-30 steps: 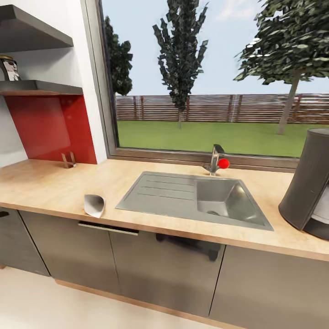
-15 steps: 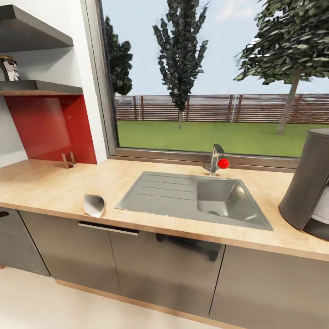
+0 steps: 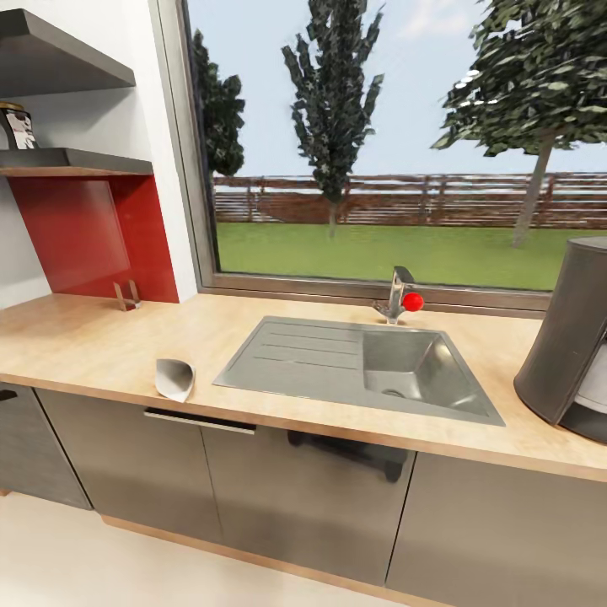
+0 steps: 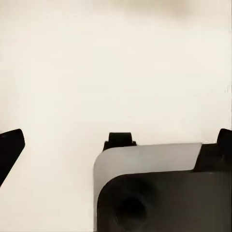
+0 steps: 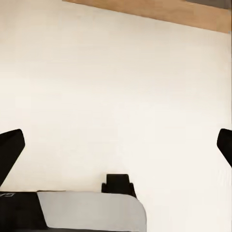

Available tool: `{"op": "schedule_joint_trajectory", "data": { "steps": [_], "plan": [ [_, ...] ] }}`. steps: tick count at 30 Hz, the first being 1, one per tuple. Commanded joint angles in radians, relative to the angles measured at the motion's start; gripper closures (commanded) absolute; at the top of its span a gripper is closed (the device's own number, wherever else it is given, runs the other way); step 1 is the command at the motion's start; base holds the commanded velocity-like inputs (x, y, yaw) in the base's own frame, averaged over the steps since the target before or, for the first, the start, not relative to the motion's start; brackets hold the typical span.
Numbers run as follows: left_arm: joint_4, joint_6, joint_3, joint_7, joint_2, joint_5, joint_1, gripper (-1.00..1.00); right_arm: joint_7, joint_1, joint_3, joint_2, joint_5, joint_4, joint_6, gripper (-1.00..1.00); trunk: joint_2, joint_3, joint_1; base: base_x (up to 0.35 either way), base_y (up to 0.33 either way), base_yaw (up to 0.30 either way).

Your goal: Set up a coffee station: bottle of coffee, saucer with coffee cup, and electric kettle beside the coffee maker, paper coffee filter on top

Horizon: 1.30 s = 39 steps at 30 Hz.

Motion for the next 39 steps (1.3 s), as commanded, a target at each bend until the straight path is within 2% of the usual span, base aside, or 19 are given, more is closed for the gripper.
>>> {"op": "schedule_joint_trajectory", "data": {
  "steps": [1, 6, 20, 27, 39],
  "plan": [
    [-0.054, -0.002, 0.001, -0.002, 0.014, 0.000, 0.001, -1.00, 0.001, -0.001, 0.003, 0.000, 0.003, -0.036, -0.009, -1.00, 0.000, -0.001, 0.000, 0.000, 0.000, 0.000],
    [-0.077, -0.003, 0.008, 0.001, 0.022, -0.001, 0.001, -1.00, 0.000, 0.007, 0.001, 0.001, 0.001, -0.070, -0.012, -1.00, 0.000, -0.001, 0.000, 0.000, 0.000, 0.049],
    [-0.079, -0.004, 0.019, 0.000, 0.033, 0.001, 0.001, -1.00, -0.003, 0.009, -0.001, 0.001, 0.000, -0.071, -0.012, -1.00, 0.000, -0.001, 0.000, 0.000, 0.020, 0.228],
    [-0.078, -0.005, 0.019, -0.001, 0.033, 0.001, 0.001, -1.00, -0.002, 0.009, -0.001, 0.001, 0.003, -0.071, -0.012, -1.00, 0.000, -0.001, 0.000, 0.000, 0.230, 0.104],
    [-0.079, -0.005, 0.019, -0.003, 0.033, 0.001, 0.001, -1.00, -0.001, 0.009, -0.001, 0.001, 0.005, -0.070, -0.012, -1.00, 0.000, -0.001, 0.000, 0.045, 0.298, -0.007]
  ]
}}
